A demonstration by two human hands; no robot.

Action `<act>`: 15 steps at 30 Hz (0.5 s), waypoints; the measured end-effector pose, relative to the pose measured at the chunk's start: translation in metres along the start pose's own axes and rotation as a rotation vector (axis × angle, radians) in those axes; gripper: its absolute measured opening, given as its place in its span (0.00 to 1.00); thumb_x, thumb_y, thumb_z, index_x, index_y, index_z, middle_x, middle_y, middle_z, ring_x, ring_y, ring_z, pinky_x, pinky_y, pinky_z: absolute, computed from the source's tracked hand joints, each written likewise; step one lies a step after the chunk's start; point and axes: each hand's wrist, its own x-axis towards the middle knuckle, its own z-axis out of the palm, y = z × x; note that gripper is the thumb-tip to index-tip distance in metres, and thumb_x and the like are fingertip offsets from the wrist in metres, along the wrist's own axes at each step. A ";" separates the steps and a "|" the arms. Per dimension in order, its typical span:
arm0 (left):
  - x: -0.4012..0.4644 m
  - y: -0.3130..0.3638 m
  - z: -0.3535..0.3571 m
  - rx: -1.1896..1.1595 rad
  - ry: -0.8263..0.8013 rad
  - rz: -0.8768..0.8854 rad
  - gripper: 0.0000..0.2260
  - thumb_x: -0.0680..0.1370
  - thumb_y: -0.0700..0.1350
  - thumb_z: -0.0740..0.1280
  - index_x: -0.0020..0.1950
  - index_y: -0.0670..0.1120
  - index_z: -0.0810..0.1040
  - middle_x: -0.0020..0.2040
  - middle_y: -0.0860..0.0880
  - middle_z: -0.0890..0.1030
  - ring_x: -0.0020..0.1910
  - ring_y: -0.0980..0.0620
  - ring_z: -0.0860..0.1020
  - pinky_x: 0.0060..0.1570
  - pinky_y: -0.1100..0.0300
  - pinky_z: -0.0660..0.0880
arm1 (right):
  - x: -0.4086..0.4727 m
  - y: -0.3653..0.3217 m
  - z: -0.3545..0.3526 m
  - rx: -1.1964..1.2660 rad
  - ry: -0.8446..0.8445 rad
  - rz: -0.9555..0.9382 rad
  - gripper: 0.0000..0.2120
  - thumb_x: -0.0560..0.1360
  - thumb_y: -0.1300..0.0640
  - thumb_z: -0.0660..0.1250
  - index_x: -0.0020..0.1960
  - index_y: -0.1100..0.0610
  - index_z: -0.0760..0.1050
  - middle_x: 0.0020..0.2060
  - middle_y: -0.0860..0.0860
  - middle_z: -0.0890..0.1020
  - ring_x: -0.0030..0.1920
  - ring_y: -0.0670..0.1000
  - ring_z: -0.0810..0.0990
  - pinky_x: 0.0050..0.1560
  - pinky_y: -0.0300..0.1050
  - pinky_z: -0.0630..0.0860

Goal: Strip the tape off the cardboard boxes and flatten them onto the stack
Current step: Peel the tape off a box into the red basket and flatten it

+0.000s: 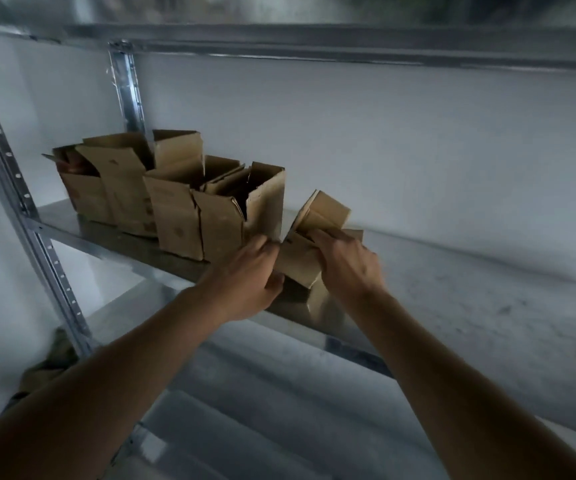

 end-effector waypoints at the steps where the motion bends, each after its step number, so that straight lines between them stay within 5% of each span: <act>1: 0.000 0.005 0.000 -0.011 -0.001 0.017 0.23 0.85 0.55 0.62 0.77 0.48 0.65 0.72 0.50 0.70 0.63 0.53 0.75 0.53 0.63 0.70 | -0.007 0.002 -0.002 0.057 0.053 0.022 0.10 0.85 0.58 0.61 0.65 0.49 0.73 0.56 0.52 0.81 0.49 0.57 0.82 0.45 0.54 0.81; 4: 0.001 0.021 0.004 -0.091 0.036 0.081 0.33 0.83 0.58 0.65 0.81 0.47 0.55 0.72 0.46 0.72 0.66 0.48 0.75 0.59 0.57 0.72 | -0.027 0.012 -0.009 0.264 0.221 0.103 0.08 0.84 0.57 0.62 0.60 0.54 0.77 0.53 0.54 0.80 0.45 0.56 0.79 0.40 0.51 0.77; 7: 0.009 0.037 0.012 -0.153 0.031 0.131 0.47 0.78 0.65 0.69 0.84 0.47 0.44 0.75 0.43 0.69 0.68 0.44 0.74 0.63 0.46 0.77 | -0.044 0.029 -0.020 0.456 0.331 0.177 0.09 0.80 0.63 0.66 0.58 0.57 0.81 0.49 0.52 0.80 0.43 0.45 0.73 0.42 0.31 0.69; 9: 0.017 0.054 0.016 -0.176 0.049 0.150 0.53 0.74 0.67 0.70 0.84 0.47 0.40 0.77 0.42 0.66 0.68 0.44 0.75 0.60 0.49 0.79 | -0.055 0.043 -0.029 0.531 0.353 0.255 0.12 0.79 0.65 0.66 0.59 0.55 0.81 0.49 0.50 0.80 0.44 0.44 0.74 0.44 0.26 0.68; 12: 0.032 0.084 0.020 -0.228 0.146 0.184 0.53 0.72 0.63 0.76 0.83 0.41 0.49 0.77 0.41 0.69 0.68 0.44 0.76 0.60 0.56 0.76 | -0.076 0.068 -0.042 0.697 0.371 0.383 0.12 0.76 0.59 0.65 0.57 0.48 0.79 0.46 0.49 0.82 0.46 0.52 0.81 0.47 0.49 0.82; 15: 0.050 0.113 0.024 -0.335 0.214 0.222 0.44 0.70 0.53 0.80 0.77 0.42 0.60 0.69 0.43 0.74 0.63 0.43 0.77 0.55 0.54 0.77 | -0.096 0.091 -0.062 1.057 0.345 0.476 0.23 0.80 0.62 0.63 0.68 0.39 0.74 0.55 0.51 0.81 0.54 0.58 0.83 0.49 0.66 0.84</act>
